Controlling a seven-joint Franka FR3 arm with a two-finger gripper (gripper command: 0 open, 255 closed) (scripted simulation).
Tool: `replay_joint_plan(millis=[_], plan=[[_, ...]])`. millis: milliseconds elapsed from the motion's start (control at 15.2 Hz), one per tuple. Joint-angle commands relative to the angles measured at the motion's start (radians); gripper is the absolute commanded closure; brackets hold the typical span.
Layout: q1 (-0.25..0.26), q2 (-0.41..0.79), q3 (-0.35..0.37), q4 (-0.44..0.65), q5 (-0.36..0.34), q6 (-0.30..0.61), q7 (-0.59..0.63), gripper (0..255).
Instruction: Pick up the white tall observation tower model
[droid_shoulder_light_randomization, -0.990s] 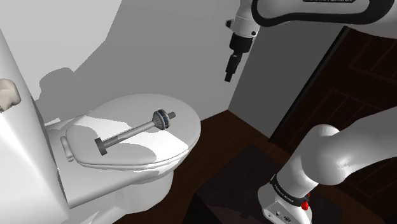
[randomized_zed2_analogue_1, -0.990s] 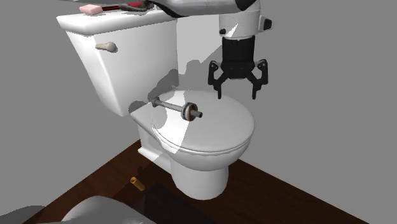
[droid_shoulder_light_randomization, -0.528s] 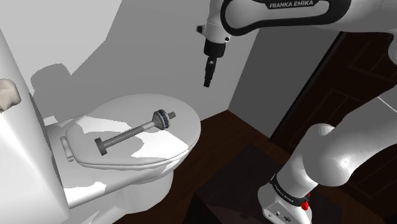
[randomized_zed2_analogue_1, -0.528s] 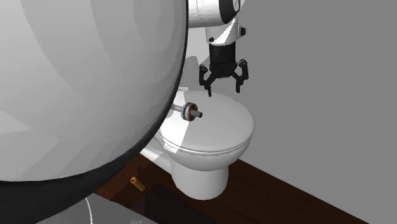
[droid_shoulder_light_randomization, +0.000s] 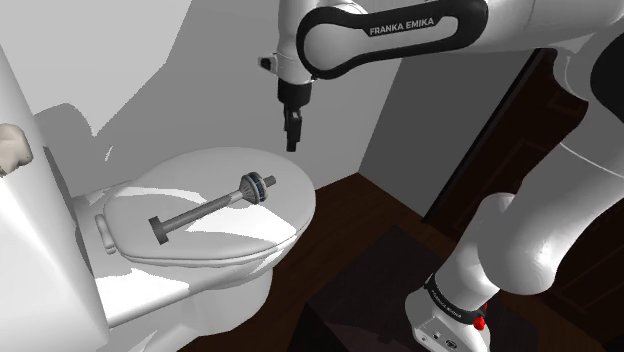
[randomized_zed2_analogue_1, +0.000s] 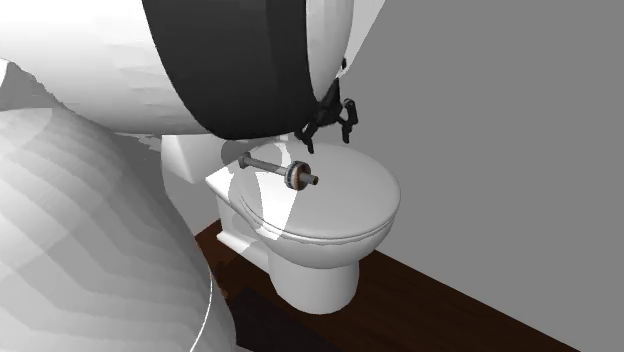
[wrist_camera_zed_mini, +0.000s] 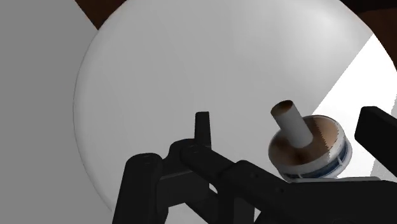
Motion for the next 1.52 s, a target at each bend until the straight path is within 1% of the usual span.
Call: replay_joint_plan(millis=[0,528,924,1452], plan=[[0.021,0.050,0.021,0.025,-0.012,0.020,-0.026,0],[0.101,0.238,0.098,0.132,-0.078,0.074,-0.126,0],[0.163,0.356,0.148,0.193,-0.137,0.107,-0.190,0],[0.166,0.401,0.140,0.150,-0.161,0.190,-0.164,0]])
